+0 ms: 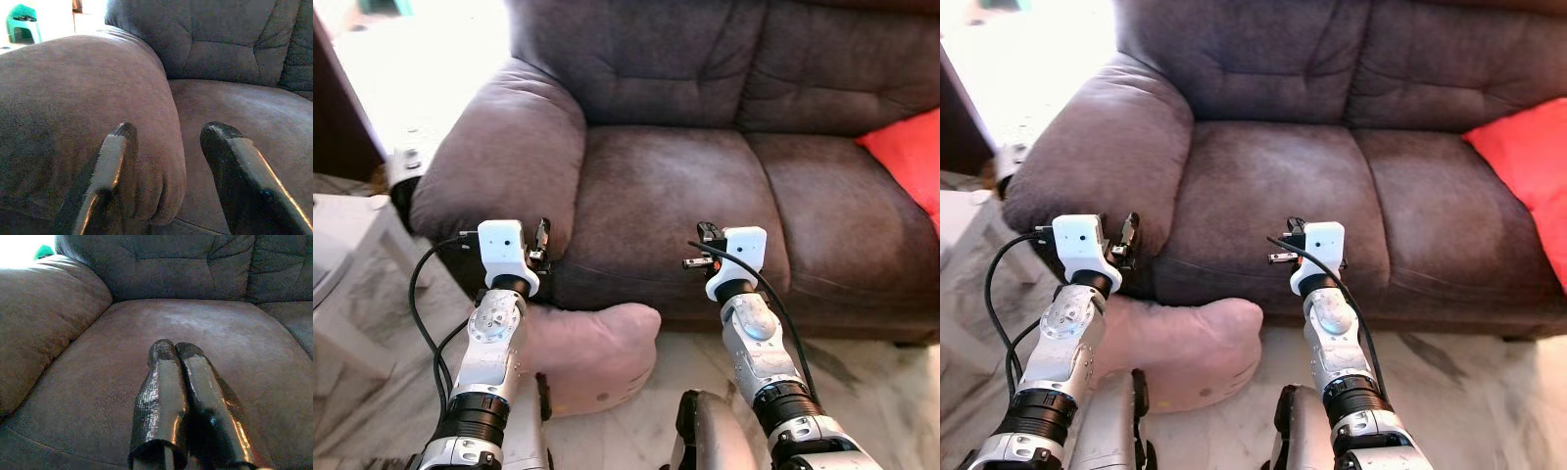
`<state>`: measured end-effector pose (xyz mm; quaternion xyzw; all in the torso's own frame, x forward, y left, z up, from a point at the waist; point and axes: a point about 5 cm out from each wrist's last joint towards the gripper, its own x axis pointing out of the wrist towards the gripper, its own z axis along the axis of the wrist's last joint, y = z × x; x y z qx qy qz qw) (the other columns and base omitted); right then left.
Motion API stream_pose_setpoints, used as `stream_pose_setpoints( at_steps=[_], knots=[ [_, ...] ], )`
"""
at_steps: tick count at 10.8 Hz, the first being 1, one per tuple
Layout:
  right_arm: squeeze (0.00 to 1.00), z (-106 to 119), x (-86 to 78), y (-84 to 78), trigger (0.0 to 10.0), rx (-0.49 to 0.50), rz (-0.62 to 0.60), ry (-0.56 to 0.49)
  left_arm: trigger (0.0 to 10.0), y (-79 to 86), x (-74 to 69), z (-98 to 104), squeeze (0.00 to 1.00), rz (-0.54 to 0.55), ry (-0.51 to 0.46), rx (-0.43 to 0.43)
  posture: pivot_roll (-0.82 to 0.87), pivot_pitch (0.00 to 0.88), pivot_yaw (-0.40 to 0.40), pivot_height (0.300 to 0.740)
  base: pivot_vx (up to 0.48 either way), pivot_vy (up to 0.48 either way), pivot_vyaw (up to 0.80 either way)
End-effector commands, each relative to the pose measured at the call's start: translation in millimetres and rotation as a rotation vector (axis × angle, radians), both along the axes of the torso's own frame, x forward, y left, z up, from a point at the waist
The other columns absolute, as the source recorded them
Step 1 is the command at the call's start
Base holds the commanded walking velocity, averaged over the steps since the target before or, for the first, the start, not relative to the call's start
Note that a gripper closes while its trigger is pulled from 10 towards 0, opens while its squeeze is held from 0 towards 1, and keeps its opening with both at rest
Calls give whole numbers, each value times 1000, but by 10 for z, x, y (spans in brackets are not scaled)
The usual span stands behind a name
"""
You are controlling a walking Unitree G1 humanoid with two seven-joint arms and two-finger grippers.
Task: Move the pillow to the sofa from floor
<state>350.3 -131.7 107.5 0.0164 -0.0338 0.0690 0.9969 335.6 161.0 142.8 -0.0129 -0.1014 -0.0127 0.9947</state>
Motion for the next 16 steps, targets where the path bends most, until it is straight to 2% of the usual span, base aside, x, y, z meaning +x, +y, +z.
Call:
stream_pose_setpoints(
  at_steps=[1, 3, 6, 8, 9, 10, 11, 13, 15, 16],
  knots=[
    [0, 10, -2, -12, 10000, -8, 3, -4, 10000, -40, 8, 24, 0, -13, -6, 4, 108, 106, -87, 538, 0, 0, 0],
    [0, 19, -6, 53, 10000, -3, 41, -7, 10000, -48, 6, 20, 0, -15, -5, 4, 109, 103, -88, 523, 0, 0, 0],
    [0, -14, -5, -6, 10000, -15, 5, 11, 10000, -30, 10, 28, 0, -10, -6, 8, 113, 112, -92, 513, 0, 0, 0],
    [0, -38, -13, -4, 10000, -31, 25, 28, 10000, -21, 11, 18, 0, -7, 2, 15, 109, 115, -92, 513, 0, 0, 0],
    [0, -226, -25, -11, 10000, -165, 28, 167, 10000, -18, 22, 5, 0, -4, 19, 23, 106, 116, -94, 513, 0, 0, 0],
    [0, -501, -96, -65, 10000, -216, 23, 379, 10000, 4, 37, -33, 0, 3, 54, 19, 104, 119, -94, 513, 0, 0, 0],
    [0, -719, -217, -65, 10000, -130, 49, 528, 10000, 24, 36, -156, 0, -3, 130, 46, 105, 120, -95, 513, 0, 0, 0],
    [0, -780, -259, -7, 10000, 2, 68, 592, 10000, 61, 15, -224, 0, 11, 166, 54, 106, 129, -96, 513, 0, 0, 0],
    [0, -828, -267, 69, 10000, 153, 63, 683, 10000, 79, 33, -208, 0, 17, 168, 46, 113, 136, -98, 513, 0, 0, 0],
    [1000, -811, -250, 93, 10000, 240, 61, 697, 10000, 84, 48, -193, 0, 18, 169, 48, 116, 141, -100, 513, 0, 0, 0]
  ],
)
